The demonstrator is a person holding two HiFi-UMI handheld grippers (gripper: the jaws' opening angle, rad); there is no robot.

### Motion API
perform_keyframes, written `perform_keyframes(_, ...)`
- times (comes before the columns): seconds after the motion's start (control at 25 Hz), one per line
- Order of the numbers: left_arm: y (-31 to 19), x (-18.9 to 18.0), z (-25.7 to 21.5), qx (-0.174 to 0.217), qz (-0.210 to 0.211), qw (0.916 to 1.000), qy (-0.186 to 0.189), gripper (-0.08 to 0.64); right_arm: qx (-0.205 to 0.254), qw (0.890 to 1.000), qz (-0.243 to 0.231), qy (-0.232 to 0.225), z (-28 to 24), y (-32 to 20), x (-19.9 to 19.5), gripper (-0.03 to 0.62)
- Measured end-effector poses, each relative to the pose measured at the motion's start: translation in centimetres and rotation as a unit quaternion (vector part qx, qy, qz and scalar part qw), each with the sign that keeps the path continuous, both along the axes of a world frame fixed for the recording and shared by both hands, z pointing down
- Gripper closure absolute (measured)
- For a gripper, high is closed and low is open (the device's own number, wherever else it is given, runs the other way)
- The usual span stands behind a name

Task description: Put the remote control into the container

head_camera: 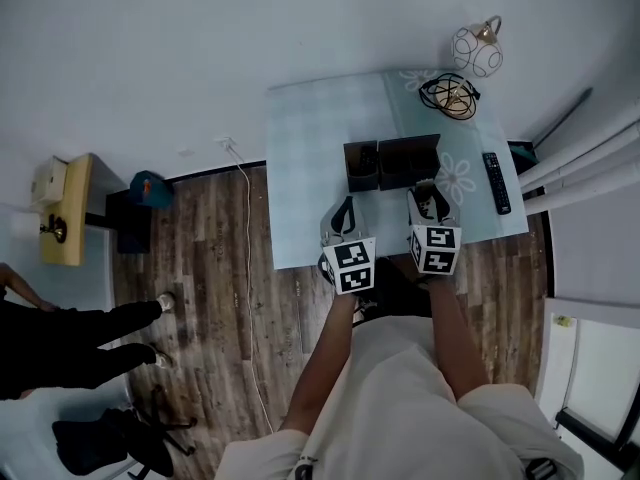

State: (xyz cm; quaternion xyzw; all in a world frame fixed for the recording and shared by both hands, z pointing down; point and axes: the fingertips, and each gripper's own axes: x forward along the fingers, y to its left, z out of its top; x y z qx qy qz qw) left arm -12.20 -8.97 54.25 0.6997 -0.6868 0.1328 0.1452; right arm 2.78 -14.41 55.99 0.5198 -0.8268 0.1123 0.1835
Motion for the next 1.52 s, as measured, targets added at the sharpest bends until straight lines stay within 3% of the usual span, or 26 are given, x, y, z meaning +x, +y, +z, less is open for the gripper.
perform_keyframes(0.36,-4.9,1.5,-0.2,-0.003,0.035,0.9994,-0.004,0.555,0.024,0.999,-0.018,-0.025,-3.0,-5.4,-3.1,0.383)
perform_keyframes(0.76,-9.3,0.0,-1.7,0.008,0.020,0.9997,-0.007,0.555,0.054,0.997,-0.032,-0.053,-5.9,-9.9,-6.0,0.383)
perform_keyframes(0.96,-10.0,-0.4,-1.2,0.003,0.013,0.9999,-0.003,0.555,0.068,0.996,-0.032,-0.051,-5.1,-10.5,-6.8,0.383)
perform_keyframes(1.32,-10.3,0.0,0.2,-0.011,0.013,0.9999,0.002,0.555,0.112,0.989,-0.011,-0.098,-5.8,-10.4,-6.0,0.383)
perform_keyframes(1.52,-10.1,0.1,0.7,-0.017,0.013,0.9998,0.001,0.555,0.105,0.991,-0.015,-0.075,-4.5,-10.1,-6.6,0.383)
